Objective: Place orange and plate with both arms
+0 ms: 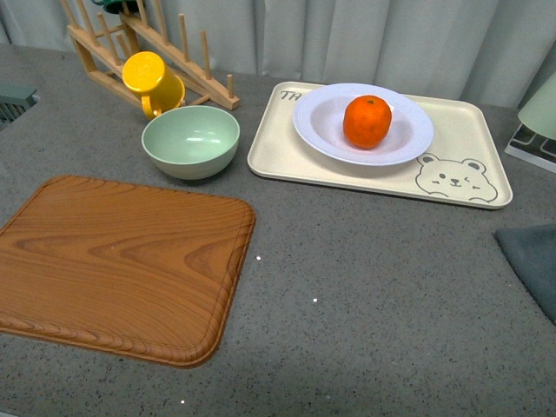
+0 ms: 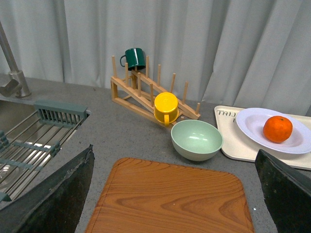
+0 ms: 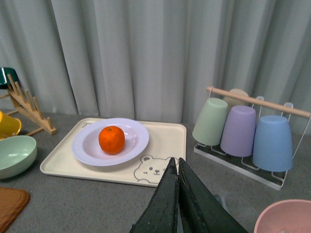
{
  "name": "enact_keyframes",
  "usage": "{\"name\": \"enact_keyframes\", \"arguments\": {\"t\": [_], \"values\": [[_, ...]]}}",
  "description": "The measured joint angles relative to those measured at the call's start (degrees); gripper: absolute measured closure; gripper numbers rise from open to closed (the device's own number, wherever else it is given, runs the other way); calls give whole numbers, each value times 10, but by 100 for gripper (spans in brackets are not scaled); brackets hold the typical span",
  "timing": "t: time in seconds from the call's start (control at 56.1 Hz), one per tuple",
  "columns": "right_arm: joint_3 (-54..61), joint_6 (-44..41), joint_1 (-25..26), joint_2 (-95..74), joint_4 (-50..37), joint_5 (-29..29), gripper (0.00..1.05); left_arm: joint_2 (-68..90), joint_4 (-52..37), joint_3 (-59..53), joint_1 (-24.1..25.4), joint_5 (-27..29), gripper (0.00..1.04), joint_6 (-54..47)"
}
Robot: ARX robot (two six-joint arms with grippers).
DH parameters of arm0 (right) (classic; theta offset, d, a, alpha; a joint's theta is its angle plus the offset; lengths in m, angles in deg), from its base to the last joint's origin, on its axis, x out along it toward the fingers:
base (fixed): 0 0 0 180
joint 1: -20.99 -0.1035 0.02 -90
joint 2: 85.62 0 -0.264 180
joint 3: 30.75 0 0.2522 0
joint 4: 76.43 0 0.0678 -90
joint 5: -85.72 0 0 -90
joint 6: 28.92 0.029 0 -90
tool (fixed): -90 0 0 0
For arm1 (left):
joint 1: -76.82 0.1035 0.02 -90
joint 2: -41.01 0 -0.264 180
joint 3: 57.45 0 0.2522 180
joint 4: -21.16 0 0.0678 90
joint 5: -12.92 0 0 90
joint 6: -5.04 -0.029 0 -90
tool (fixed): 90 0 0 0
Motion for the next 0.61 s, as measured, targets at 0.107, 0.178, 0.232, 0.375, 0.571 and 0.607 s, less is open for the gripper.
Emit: {"name": "enact_keyframes", "arguments": {"t": [0.107, 0.178, 0.232, 0.375, 0.571, 0.607], "values": [[0, -1, 0, 64, 61, -2, 104, 0, 0, 0, 0, 0, 6, 0], [0, -1, 0, 68, 62, -1, 104, 0, 0, 0, 0, 0, 6, 0], [0, -1, 0, 68, 63, -2, 104, 0, 0, 0, 0, 0, 6, 0], [0, -1, 0, 68, 63, -2, 86, 0, 0, 0, 0, 0, 6, 0], [0, -1, 0, 68, 63, -2, 41, 0, 0, 0, 0, 0, 6, 0], [0, -1, 0, 68, 63, -2, 36, 0, 0, 0, 0, 0, 6, 0]]}}
